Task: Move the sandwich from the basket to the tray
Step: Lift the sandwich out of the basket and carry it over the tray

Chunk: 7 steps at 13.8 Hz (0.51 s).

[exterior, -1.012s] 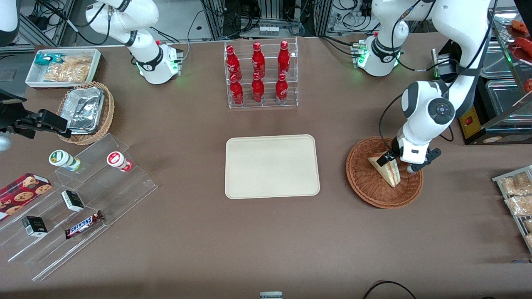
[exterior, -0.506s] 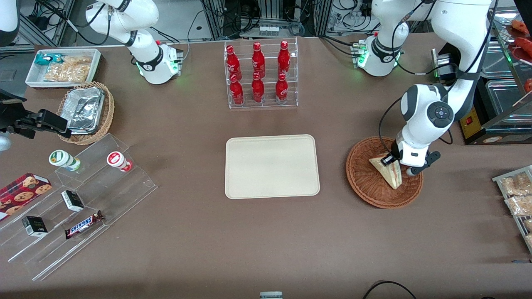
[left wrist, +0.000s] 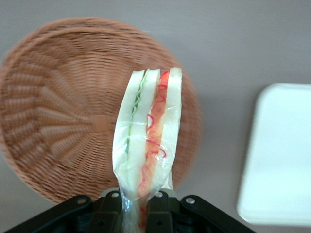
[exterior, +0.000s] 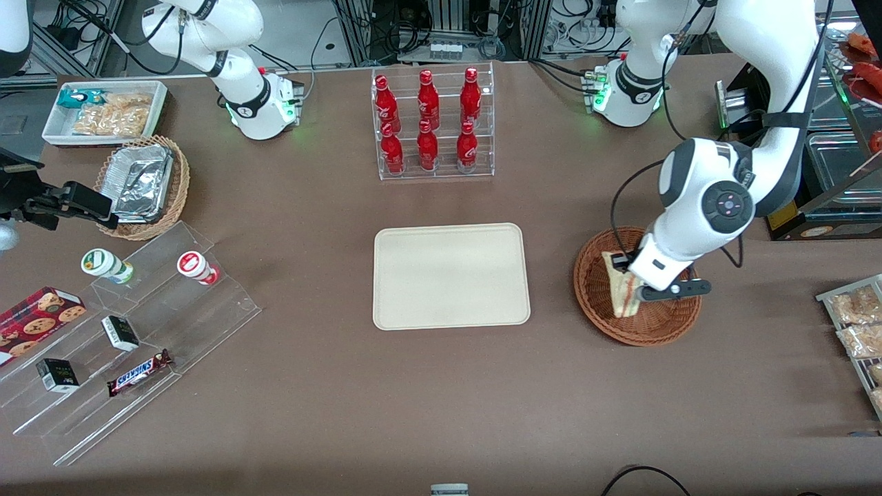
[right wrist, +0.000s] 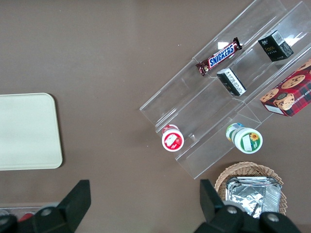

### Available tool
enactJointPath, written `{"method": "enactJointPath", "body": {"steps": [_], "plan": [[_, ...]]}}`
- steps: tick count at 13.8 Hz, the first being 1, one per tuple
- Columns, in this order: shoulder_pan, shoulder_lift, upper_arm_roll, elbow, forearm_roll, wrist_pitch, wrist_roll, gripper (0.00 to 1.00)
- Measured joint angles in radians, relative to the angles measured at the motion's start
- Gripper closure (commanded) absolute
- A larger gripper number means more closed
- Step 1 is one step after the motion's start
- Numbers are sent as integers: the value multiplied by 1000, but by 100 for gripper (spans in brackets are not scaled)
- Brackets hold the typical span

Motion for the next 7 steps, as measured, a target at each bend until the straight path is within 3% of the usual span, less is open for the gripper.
{"method": "enactJointPath", "body": {"steps": [4, 7], "plan": [[-42, 131, -163, 134, 190, -32, -266, 100], [-165, 227, -177, 230, 228, -36, -432, 100]]}}
